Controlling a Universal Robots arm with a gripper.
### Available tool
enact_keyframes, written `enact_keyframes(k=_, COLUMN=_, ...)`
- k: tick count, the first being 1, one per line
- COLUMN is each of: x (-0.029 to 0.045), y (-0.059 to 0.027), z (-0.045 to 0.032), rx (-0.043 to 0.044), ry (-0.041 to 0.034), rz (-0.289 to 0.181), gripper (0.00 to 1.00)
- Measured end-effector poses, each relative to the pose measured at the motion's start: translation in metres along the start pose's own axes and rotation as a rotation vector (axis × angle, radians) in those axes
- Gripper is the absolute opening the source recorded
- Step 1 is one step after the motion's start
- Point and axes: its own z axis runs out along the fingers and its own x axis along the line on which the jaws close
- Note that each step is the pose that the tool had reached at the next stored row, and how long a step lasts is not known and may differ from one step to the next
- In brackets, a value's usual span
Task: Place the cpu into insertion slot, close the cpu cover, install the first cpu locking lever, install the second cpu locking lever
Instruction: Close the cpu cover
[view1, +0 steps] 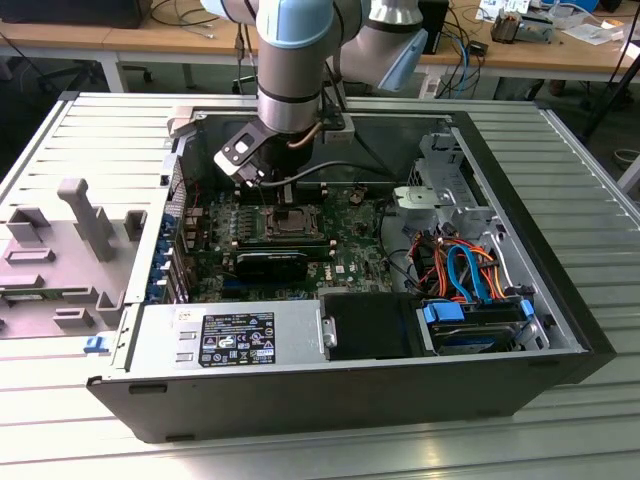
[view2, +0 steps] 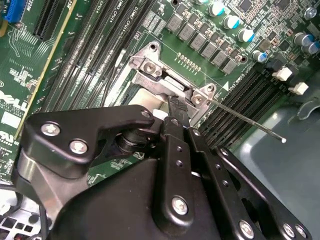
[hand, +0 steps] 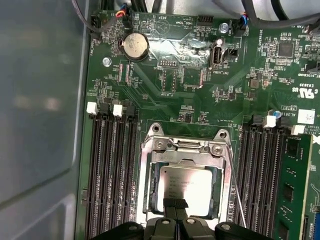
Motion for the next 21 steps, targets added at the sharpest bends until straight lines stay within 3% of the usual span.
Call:
enact_keyframes(k=8, x=0.0, y=0.0, z=0.0034, rx=0.0001, ry=-0.0003, rz=0.0, gripper=0.11)
enact_keyframes(k=14, x=0.0003, y=-0.0007, z=-0.0101, rx=-0.0001, ry=0.0, rz=0.0, gripper=0.11)
enact_keyframes(k=21, x=0.0004, y=-0.0003, z=-0.0182, rx=-0.0002, ry=0.0023, rz=-0.007, gripper=0.11)
